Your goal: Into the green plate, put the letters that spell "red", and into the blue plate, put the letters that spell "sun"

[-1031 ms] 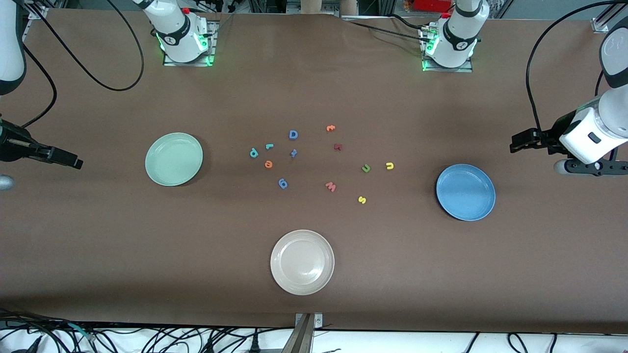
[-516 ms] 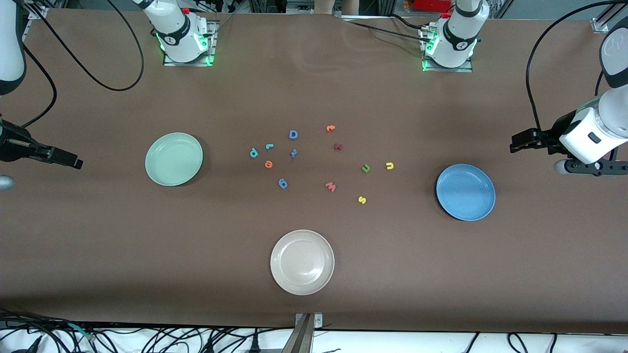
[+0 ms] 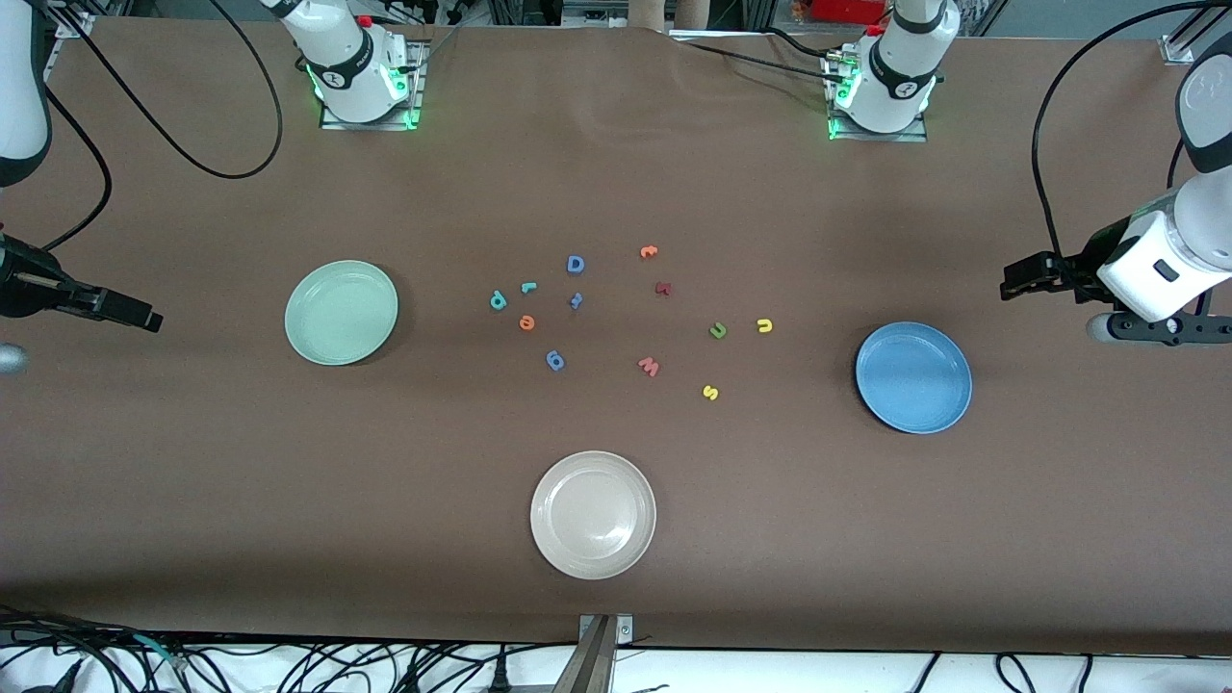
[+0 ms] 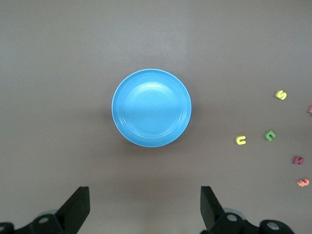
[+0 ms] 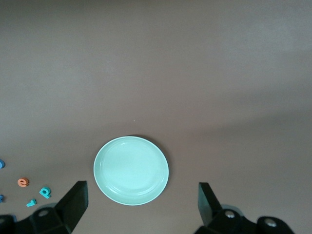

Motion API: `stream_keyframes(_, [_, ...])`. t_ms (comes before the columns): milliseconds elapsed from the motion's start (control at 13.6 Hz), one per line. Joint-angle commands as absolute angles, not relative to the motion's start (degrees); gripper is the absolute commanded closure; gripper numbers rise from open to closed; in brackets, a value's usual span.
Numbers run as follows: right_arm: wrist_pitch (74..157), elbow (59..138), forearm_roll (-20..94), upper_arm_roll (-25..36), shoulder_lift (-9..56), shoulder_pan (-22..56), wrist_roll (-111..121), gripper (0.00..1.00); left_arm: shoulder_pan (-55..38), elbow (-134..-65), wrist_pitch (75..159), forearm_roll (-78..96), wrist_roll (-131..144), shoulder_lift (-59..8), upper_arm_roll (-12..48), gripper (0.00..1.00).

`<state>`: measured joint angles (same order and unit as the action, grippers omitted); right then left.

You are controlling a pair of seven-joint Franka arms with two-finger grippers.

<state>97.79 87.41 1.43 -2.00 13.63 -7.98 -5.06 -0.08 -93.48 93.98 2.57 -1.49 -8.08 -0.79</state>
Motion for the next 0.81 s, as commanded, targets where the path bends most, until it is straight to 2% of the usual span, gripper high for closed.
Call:
stream_keyframes(0, [96.9, 86.7, 1.5, -2.0, 13.3, -7.9, -6.0, 0.0, 0.0, -92.3, 93.4, 3.3, -2.8, -8.5, -1.1, 0.0])
stream_keyframes(737, [96.5, 86.8, 1.3, -1.9, 13.4, -8.0, -5.8, 0.0, 0.0, -92.3, 93.4, 3.3, -2.8, -8.5, -1.1, 0.0])
